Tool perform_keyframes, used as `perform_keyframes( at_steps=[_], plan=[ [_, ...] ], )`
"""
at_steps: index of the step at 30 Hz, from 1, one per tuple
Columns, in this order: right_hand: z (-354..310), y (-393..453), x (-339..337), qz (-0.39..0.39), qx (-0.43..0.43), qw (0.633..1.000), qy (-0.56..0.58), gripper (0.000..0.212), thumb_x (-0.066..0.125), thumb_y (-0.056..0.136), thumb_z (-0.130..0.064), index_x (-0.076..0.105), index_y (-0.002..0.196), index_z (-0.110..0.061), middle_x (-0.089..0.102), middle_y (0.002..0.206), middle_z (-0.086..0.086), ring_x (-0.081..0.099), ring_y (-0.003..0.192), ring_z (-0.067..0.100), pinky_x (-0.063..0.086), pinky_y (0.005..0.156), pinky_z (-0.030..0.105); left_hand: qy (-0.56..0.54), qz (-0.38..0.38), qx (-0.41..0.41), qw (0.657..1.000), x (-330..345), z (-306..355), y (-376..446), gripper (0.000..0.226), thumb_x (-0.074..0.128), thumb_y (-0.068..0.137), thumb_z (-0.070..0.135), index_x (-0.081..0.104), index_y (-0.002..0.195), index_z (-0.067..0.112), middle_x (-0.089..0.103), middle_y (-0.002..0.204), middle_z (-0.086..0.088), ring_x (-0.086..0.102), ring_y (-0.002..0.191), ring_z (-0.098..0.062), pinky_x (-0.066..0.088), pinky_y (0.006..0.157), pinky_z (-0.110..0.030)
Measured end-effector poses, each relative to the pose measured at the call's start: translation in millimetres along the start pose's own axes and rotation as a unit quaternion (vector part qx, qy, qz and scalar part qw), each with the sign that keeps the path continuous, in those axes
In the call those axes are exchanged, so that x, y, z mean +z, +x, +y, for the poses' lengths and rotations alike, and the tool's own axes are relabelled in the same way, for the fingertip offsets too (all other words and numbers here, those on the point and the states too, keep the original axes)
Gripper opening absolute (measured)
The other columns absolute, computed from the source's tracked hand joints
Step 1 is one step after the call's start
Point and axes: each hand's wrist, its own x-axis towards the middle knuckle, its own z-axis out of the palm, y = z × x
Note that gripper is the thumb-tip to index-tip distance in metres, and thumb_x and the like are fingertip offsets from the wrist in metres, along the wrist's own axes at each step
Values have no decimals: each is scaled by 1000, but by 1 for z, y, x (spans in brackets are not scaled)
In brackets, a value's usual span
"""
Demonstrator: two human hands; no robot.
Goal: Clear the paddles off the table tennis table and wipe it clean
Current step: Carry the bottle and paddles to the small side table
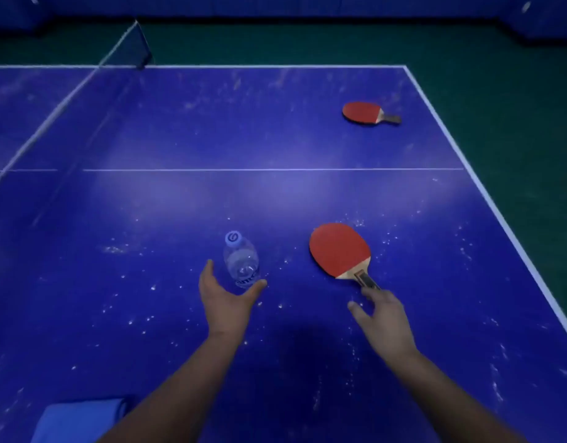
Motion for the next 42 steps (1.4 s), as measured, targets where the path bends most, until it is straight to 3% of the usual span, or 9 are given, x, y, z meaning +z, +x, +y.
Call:
perform_keyframes(
  at_steps=[5,10,17,24,29,33,36,39,42],
  plan=[
    [8,65,2,22,23,995,-95,42,71,85,-49,64,106,-14,51,98,-1,48,94,18,49,77,36,-22,36,-14,999,31,-3,28,126,88,54,56,20,156,27,24,161,4,27,147,-17,33,117,-46],
    [22,92,12,-7,39,988,-146,40,76,80,-53,66,95,-17,54,95,2,50,91,23,51,76,41,-52,66,-10,996,44,-12,38,122,85,47,70,33,151,29,41,150,7,44,136,-16,44,110,-49],
    [38,107,21,-21,52,993,-100,30,81,80,-40,60,83,-19,58,78,-1,57,74,21,54,63,39,-55,77,-14,995,50,-4,45,72,91,68,29,52,128,33,61,118,17,60,98,9,46,75,-9],
    [36,108,16,-73,97,992,-36,21,70,87,-19,52,83,-7,57,75,9,50,58,20,36,46,29,-45,56,-15,997,46,9,24,62,89,71,27,50,119,32,60,107,20,61,91,5,45,70,-12],
    [30,63,-6,-104,99,989,37,24,62,95,-16,41,104,-8,54,80,8,48,59,19,34,47,29,-49,14,-5,999,42,5,-24,65,90,69,25,51,120,33,62,112,18,63,95,3,49,74,-13],
    [39,2,-30,-52,93,989,107,24,63,90,-16,42,98,-10,50,72,6,44,53,18,36,46,32,-51,-34,5,998,39,-2,-79,66,91,69,24,51,121,29,64,112,14,62,91,10,49,68,-5],
    [53,-52,-53,-16,128,979,155,24,68,87,-21,45,90,-12,46,70,3,39,53,17,34,48,33,-53,-78,24,995,38,-9,-123,68,92,67,26,49,118,37,62,114,14,64,96,1,51,73,-11],
    [79,-102,-72,-30,164,972,163,33,71,88,-36,49,83,-11,44,66,3,37,54,17,34,50,35,-46,-120,31,991,41,-15,-167,69,92,68,27,44,117,37,60,116,12,63,101,-6,52,77,-20],
    [110,-151,-89,-32,191,967,164,36,72,87,-37,50,78,-11,50,63,5,44,54,21,38,51,35,-48,-160,44,985,46,-21,-213,71,92,68,25,45,119,35,60,115,16,63,100,-1,51,74,-13]
  ],
)
